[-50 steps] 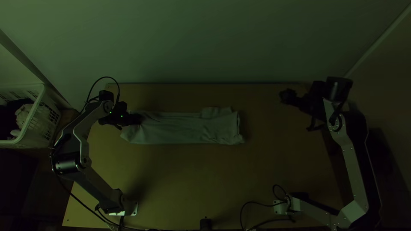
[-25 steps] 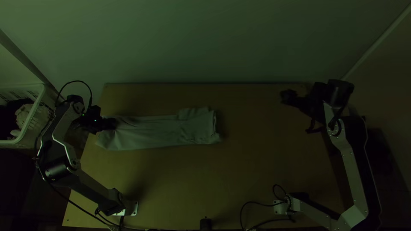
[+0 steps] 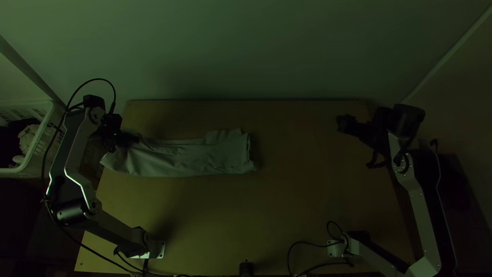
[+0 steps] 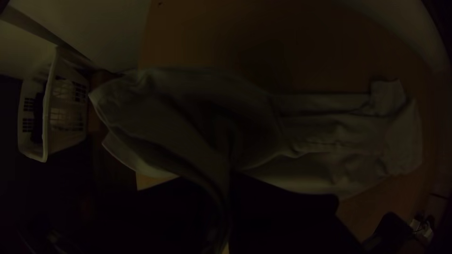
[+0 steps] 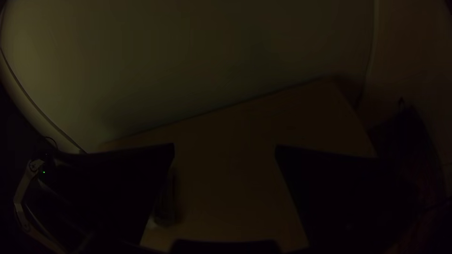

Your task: Fold the t-shirt

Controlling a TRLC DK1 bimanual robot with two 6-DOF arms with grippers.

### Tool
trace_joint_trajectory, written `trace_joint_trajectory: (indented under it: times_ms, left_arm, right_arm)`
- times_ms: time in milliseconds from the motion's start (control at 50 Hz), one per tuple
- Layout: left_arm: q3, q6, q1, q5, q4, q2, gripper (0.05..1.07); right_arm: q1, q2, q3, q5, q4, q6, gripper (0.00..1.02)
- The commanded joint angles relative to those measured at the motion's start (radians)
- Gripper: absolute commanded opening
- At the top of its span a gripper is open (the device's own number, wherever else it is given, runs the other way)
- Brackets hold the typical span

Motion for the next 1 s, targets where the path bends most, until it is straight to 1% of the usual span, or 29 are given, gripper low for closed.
trace_joint_trajectory:
  times_ms: [0,180,300,340,460,580,740,980]
  left_arm:
    - [0.08,0.002,-0.06,-0.064,-0.049,-0.051,0.08]
    - [0.199,-0.056,-0.186,-0.147,-0.141,-0.048,0.08]
    - [0.265,-0.096,-0.28,-0.172,-0.203,-0.033,0.08]
    - [0.281,-0.108,-0.312,-0.184,-0.211,-0.028,0.08]
    - [0.31,-0.151,-0.428,-0.279,-0.234,-0.011,0.08]
    - [0.347,-0.202,-0.546,-0.33,-0.249,0.016,0.08]
    - [0.431,-0.278,-0.668,-0.353,-0.299,0.098,0.08]
    - [0.571,-0.395,-0.803,-0.422,-0.308,0.274,0.08]
  right_arm:
    - [-0.011,-0.038,-0.033,0.006,0.006,0.018,0.98]
    - [-0.017,-0.067,-0.069,0.006,0.007,0.032,0.98]
    - [-0.022,-0.086,-0.092,0.007,0.023,0.039,0.98]
    - [-0.022,-0.09,-0.096,0.007,0.024,0.042,0.98]
    - [-0.028,-0.104,-0.105,0.007,0.026,0.05,0.98]
    - [-0.037,-0.116,-0.118,0.007,0.027,0.05,0.98]
    - [-0.04,-0.142,-0.139,0.007,0.026,0.056,0.98]
    - [-0.042,-0.193,-0.168,0.007,0.026,0.067,0.98]
